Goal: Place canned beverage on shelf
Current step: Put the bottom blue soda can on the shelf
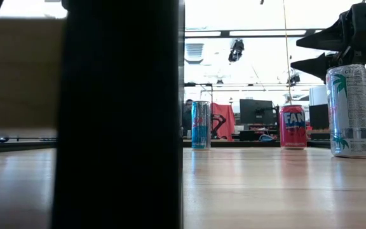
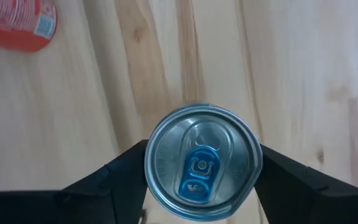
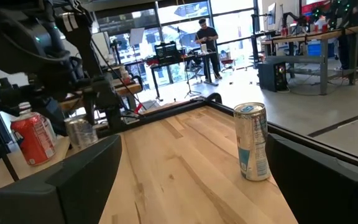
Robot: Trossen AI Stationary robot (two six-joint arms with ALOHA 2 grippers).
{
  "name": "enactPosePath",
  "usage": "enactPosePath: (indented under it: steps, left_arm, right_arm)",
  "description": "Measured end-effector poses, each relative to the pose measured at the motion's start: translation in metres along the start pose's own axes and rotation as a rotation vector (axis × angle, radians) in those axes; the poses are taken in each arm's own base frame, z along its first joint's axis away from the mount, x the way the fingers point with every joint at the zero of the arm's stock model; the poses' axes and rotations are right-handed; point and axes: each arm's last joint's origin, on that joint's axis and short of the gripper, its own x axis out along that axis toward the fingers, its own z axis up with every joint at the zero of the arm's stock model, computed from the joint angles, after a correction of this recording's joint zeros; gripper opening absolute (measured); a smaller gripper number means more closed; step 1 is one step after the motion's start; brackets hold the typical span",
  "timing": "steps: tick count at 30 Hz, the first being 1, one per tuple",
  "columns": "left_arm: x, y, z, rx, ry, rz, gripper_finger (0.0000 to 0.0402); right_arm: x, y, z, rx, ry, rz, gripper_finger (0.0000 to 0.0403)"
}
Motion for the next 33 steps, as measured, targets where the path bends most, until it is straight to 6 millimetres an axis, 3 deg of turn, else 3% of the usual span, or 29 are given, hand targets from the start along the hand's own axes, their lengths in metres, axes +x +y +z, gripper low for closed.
enactPosePath:
  steps: [13,20,33]
  left_arm:
    - [-0.014,0.042,0.006,0.12,0.048,-0.001,0.0228]
    - [-0.033,0.05,0.01,0.142,0.128,0.003,0.0228]
    - [-0.042,0.085,0.019,0.246,0.158,0.026,0.0228]
  right_arm:
    - [0.0,0.0,0.0,0.0,0.0,0.0,0.0382]
    - [0.0,0.0,0.0,0.001,0.0,0.0,0.0382]
    - [0.0,0.0,0.0,0.001,0.0,0.0,0.0382]
